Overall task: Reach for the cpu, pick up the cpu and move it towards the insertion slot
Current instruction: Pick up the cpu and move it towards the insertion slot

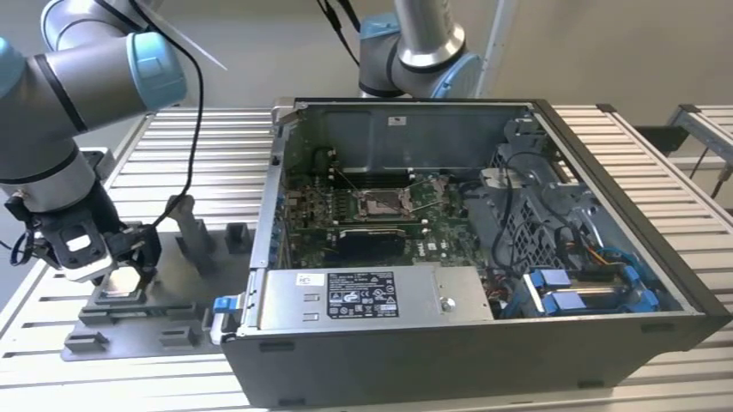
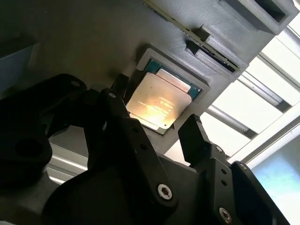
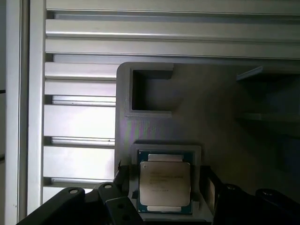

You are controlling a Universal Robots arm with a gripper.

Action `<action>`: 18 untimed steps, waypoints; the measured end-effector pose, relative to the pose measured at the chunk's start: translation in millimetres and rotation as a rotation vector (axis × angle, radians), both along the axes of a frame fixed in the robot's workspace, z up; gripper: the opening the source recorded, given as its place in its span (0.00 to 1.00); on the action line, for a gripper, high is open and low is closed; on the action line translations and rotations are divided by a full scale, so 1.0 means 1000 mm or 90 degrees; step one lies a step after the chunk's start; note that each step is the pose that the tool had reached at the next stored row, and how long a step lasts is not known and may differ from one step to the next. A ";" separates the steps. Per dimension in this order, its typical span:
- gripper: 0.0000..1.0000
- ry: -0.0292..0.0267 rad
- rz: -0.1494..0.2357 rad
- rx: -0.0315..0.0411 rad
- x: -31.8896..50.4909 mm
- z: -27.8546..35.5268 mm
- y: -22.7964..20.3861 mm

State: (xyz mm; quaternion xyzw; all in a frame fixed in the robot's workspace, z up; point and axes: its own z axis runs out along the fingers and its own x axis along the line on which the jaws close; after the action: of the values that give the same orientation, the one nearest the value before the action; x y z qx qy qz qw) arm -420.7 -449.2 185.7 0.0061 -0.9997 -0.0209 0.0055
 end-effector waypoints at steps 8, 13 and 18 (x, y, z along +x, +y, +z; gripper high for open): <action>0.00 0.0005 0.000 -0.0001 0.0000 0.0001 0.0000; 0.00 0.0006 0.000 0.0000 0.0000 0.0000 0.0000; 0.00 0.0008 0.000 0.0000 0.0000 0.0000 0.0000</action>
State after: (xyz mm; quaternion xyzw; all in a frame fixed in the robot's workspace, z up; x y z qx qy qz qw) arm -420.7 -449.2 185.6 0.0061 -0.9997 -0.0209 0.0061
